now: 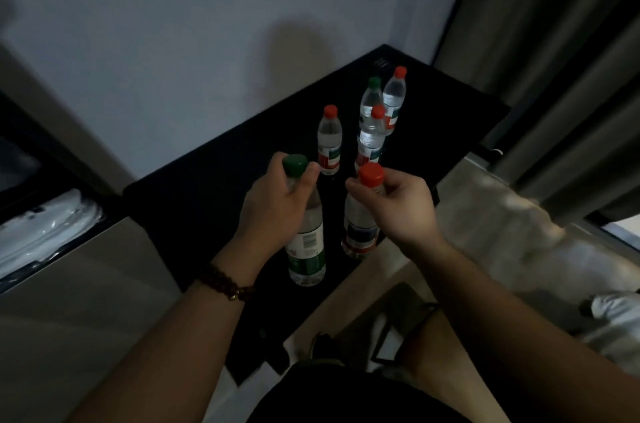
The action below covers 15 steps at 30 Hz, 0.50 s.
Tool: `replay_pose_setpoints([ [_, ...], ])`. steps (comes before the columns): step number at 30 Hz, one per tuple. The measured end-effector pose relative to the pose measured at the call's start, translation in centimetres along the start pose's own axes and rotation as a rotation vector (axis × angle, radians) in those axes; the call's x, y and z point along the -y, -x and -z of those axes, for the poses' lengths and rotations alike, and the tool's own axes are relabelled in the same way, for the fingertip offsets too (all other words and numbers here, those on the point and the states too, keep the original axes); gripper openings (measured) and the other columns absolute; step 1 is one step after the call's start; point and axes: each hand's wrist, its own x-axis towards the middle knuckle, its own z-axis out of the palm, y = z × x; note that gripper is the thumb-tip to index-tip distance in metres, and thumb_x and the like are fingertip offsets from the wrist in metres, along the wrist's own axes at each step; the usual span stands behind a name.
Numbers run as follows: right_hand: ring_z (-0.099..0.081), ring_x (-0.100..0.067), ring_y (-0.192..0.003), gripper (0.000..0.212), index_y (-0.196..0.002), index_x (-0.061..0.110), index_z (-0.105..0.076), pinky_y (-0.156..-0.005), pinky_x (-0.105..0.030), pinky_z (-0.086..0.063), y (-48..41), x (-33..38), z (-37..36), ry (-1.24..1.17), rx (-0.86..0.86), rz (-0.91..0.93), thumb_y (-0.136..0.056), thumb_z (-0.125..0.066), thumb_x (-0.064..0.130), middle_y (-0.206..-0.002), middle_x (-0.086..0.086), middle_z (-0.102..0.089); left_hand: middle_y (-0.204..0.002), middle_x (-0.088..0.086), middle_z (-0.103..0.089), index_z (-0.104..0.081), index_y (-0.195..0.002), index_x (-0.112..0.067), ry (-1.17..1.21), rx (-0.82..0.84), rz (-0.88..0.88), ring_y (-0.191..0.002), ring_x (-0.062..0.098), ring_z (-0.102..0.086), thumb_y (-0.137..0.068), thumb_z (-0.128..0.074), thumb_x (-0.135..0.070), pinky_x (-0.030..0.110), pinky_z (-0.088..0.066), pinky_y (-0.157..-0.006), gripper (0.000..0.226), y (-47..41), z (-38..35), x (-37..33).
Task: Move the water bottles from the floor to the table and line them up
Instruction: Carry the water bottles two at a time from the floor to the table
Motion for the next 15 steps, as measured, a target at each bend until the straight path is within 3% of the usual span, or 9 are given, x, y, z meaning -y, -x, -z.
replay_pose_setpoints([
  [1, -0.073, -0.006, -0.084, 0.005, -0.085, 0.038, -0.078, -0.081, -0.047, -0.062, -0.9, -0.2, 0.1, -0.007, 0.002, -0.003, -0.084, -0.081, 0.042, -0.086, 0.011, -0.077, -0.099, -0.013, -0.072, -0.047, -0.108, -0.041, -0.004, 0.013, -0.015, -0.09, 0.007, -0.069, -0.084, -0.036, -0.085, 0.044, -0.059, -0.081, 0.051, -0.8, -0.4, -0.1],
  [3, -0.072, -0.002, -0.089, 0.006, -0.088, 0.041, -0.077, -0.085, -0.046, -0.061, -2.6, -0.6, 0.3, 0.0, 0.005, 0.021, -0.084, -0.081, 0.038, -0.092, 0.016, -0.075, -0.1, -0.014, -0.072, -0.045, -0.108, -0.041, -0.01, 0.032, -0.032, -0.09, 0.006, -0.069, -0.084, -0.035, -0.084, 0.044, -0.059, -0.08, 0.049, -2.1, -1.1, -0.4],
  [7, -0.068, -0.01, -0.097, 0.015, -0.091, 0.026, -0.079, -0.086, -0.049, -0.058, -5.5, -1.4, 0.4, 0.082, 0.012, 0.05, -0.083, -0.082, 0.039, -0.094, 0.008, -0.07, -0.1, -0.013, -0.072, -0.044, -0.107, -0.041, 0.029, 0.025, -0.033, -0.089, 0.003, -0.068, -0.086, -0.037, -0.082, 0.042, -0.06, -0.078, 0.046, -4.2, -2.3, 0.0],
  [11, -0.071, -0.022, -0.089, 0.031, -0.09, 0.014, -0.077, -0.081, -0.052, -0.058, -8.0, -2.1, 0.0, 0.077, 0.109, 0.021, -0.084, -0.08, 0.044, -0.091, -0.008, -0.071, -0.098, -0.013, -0.071, -0.045, -0.107, -0.041, 0.04, 0.005, -0.001, -0.084, -0.002, -0.067, -0.086, -0.039, -0.08, 0.033, -0.058, -0.072, 0.045, -5.3, -2.8, 0.6],
  [15, -0.072, -0.027, -0.079, 0.041, -0.083, 0.004, -0.073, -0.074, -0.054, -0.058, -10.6, -3.0, -0.9, 0.062, 0.217, 0.042, -0.085, -0.079, 0.044, -0.08, -0.013, -0.072, -0.089, -0.013, -0.068, -0.045, -0.106, -0.041, -0.022, -0.036, 0.041, -0.081, -0.006, -0.063, -0.091, -0.043, -0.074, 0.026, -0.051, -0.063, 0.036, -6.4, -2.7, 1.2],
])
